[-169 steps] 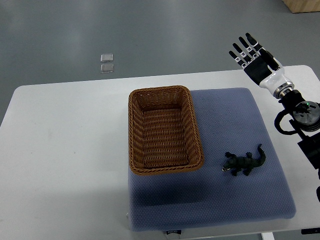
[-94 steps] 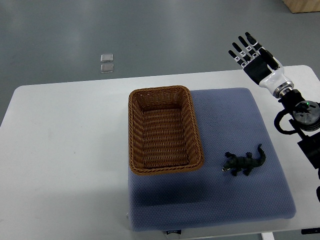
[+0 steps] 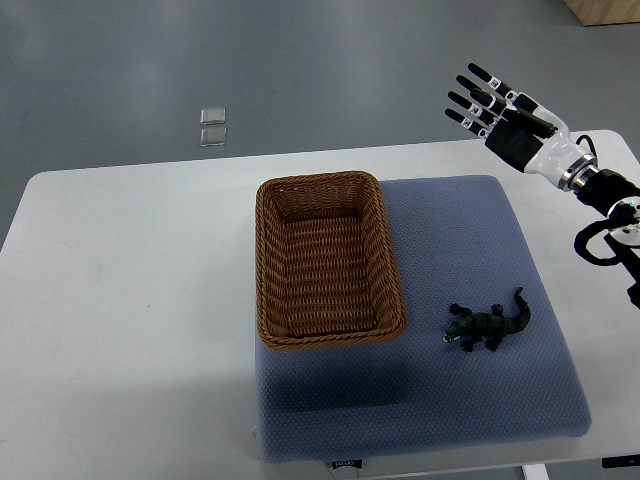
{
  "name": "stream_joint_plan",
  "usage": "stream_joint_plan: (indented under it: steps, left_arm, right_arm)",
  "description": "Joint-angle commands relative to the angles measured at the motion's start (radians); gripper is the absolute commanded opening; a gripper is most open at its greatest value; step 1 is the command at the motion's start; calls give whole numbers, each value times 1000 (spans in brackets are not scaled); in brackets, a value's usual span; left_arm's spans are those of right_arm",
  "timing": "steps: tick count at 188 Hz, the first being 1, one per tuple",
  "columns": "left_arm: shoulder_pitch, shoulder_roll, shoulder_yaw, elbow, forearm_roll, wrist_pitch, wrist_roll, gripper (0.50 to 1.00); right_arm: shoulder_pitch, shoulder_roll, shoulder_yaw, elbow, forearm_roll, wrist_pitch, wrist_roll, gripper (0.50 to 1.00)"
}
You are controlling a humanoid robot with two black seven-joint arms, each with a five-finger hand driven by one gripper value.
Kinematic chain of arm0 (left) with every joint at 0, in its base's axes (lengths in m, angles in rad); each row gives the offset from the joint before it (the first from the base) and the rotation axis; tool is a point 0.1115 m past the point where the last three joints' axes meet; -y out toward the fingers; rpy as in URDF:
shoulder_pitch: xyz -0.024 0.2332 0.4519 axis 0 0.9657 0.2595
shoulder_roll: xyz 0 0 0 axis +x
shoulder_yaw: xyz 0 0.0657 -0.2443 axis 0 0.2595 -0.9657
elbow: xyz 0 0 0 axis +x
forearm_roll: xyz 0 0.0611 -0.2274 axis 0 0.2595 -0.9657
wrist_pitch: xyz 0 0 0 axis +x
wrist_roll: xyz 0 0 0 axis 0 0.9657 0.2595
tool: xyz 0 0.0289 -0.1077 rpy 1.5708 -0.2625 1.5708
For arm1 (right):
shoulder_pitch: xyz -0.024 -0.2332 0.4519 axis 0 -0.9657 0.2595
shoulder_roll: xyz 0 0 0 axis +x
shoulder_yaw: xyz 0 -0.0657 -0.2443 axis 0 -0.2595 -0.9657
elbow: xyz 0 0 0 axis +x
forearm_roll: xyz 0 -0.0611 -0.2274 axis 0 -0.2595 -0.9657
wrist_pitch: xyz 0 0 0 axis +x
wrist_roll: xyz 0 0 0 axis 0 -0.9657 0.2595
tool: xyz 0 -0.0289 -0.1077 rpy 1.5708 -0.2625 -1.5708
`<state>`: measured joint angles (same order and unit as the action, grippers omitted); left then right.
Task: Place crocodile in brown basket with right hand
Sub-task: 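Lower the open right hand toward the green toy crocodile, then close the right hand's fingers around the green crocodile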
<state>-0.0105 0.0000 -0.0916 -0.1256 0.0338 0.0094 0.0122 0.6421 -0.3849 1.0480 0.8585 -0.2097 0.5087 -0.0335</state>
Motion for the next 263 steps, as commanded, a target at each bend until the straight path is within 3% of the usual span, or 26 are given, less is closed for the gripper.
stream_joint_plan:
  steps: [1,20,64,92,111,150,263]
  left_arm:
    - [0,0,0,-8,1,-3,0,1000]
    - [0,0,1,-9,1,-5,2,1000]
    - [0,0,1,-8,0,-5,2,1000]
    - [-3,0,3,-11,1,-5,2,1000]
    - [-5,0,3,-9,1,-5,2,1000]
    - [-5,0,3,-9,1,-5,2,1000]
    - [-5,0,4,-5,1,-5,3,1000]
  right_arm:
    - [-1,-81,-57,86,-184,48,-2,952]
    - [1,-166,-100,178,-394,102,-3,952]
    - [19,-345,-135,441,-878,102,-36,952]
    - [50,-427,-189,619,-1059,102,-108,952]
    - [74,-440,-256,637,-1083,102,-137,952]
    - [67,-476,-344,692,-1114,102,-137,952]
    - [-30,-470,-355,706,-1208,102,-161,952]
